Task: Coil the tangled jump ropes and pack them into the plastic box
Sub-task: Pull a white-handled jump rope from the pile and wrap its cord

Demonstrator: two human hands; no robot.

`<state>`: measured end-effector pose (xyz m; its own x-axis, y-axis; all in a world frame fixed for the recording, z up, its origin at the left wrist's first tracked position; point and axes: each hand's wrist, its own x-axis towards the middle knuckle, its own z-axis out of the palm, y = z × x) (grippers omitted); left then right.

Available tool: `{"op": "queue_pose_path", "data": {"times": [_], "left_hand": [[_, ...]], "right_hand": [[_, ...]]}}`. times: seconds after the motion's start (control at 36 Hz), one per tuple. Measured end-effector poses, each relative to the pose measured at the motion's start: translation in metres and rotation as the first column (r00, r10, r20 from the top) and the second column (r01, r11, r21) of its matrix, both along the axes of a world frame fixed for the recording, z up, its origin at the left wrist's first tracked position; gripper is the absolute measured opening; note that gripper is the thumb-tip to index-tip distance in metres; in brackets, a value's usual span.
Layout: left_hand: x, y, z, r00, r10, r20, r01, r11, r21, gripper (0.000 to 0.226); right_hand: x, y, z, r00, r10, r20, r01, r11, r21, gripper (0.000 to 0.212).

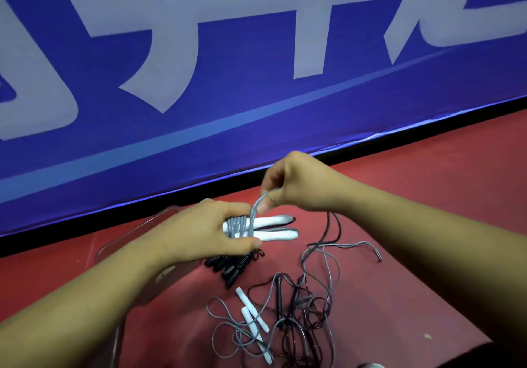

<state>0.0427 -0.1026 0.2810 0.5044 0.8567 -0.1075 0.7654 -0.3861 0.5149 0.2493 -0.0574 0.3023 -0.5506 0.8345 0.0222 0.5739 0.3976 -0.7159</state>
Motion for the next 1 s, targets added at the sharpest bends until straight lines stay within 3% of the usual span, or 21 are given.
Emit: {"op": "queue_pose_path", "data": {"times": [0.08, 0.19, 0.31, 0.39, 0.56, 0.64, 0.83, 0.92, 1.0], "left_hand": [[0.001, -0.006, 0.008, 0.994, -0.074, 0.085, 0.082, 0.993, -0.087, 0.046], [0.006, -0.015, 0.014, 0.982, -0.130, 0.138, 0.136, 0.990, -0.035, 0.036], [0.004, -0.016, 0.018, 0.960, 0.002, 0.280, 0.000, 1.000, -0.009, 0.044], [0.005, -0.015, 0.021, 0.923, 0.051, 0.380, -0.046, 0.999, -0.022, 0.057], [0.014, -0.011, 0.029, 0.795, 0.235, 0.559, -0.134, 0.967, -0.215, 0.025], [0.011, -0.005, 0.029, 0.799, 0.288, 0.528, -0.193, 0.954, -0.229, 0.015], [-0.004, 0.013, 0.017, 0.757, 0.415, 0.505, -0.356, 0.910, -0.215, 0.020], [-0.015, 0.020, 0.012, 0.773, 0.445, 0.453, -0.432, 0.891, -0.139, 0.023], [-0.025, 0.022, 0.005, 0.882, 0.411, 0.233, -0.427, 0.904, 0.021, 0.028]], "right_hand": [[0.013, 0.000, -0.001, 0.988, 0.033, -0.150, -0.067, 0.971, -0.227, 0.011], [0.019, -0.001, -0.013, 0.961, 0.053, -0.271, -0.156, 0.913, -0.378, 0.003], [0.019, -0.004, -0.027, 0.929, 0.038, -0.369, -0.215, 0.865, -0.453, 0.031], [0.017, -0.002, -0.035, 0.915, -0.050, -0.400, -0.177, 0.843, -0.509, 0.019], [0.017, -0.003, -0.042, 0.925, -0.098, -0.367, -0.153, 0.789, -0.595, 0.018], [0.017, -0.006, -0.043, 0.956, -0.053, -0.288, -0.137, 0.789, -0.599, 0.025], [0.009, -0.013, -0.042, 0.976, -0.004, -0.217, -0.130, 0.792, -0.597, 0.028], [0.001, -0.014, -0.035, 0.975, -0.028, -0.221, -0.092, 0.853, -0.514, 0.029], [-0.007, -0.016, -0.020, 0.991, 0.010, -0.133, -0.049, 0.954, -0.295, 0.022]]}}
